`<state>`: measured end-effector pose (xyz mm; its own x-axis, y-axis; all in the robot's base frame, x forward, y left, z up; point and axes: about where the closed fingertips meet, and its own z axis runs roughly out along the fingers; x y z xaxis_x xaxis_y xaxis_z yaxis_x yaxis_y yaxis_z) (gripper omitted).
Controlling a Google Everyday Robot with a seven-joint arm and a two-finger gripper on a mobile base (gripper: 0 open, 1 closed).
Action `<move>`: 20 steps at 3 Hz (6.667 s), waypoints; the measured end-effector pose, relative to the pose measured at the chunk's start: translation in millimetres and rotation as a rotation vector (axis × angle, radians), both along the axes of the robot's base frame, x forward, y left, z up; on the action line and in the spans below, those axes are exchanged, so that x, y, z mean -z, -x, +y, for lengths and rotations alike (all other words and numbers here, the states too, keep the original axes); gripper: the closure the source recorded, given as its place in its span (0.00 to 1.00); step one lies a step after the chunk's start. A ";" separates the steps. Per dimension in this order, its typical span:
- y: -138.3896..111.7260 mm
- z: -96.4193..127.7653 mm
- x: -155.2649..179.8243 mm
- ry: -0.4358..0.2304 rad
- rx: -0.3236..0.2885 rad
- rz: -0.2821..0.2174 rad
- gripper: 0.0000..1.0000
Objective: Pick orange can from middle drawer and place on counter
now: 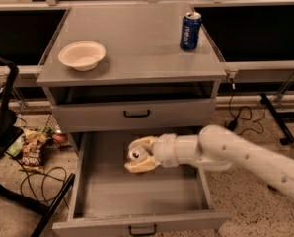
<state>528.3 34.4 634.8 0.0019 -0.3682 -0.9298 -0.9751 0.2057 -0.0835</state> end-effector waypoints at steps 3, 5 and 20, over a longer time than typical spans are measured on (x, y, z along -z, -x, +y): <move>-84.4 -49.7 -244.3 -0.071 0.101 -0.034 1.00; -144.7 -38.7 -324.8 0.064 0.098 -0.063 1.00; -354.0 -77.1 -424.6 0.017 0.786 0.033 0.00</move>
Offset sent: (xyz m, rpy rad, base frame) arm 0.1145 -0.0459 0.3244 0.0725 -0.0405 -0.1915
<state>882.3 -42.7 1059.5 -0.2922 -0.2643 -0.9191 -0.5457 0.8353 -0.0667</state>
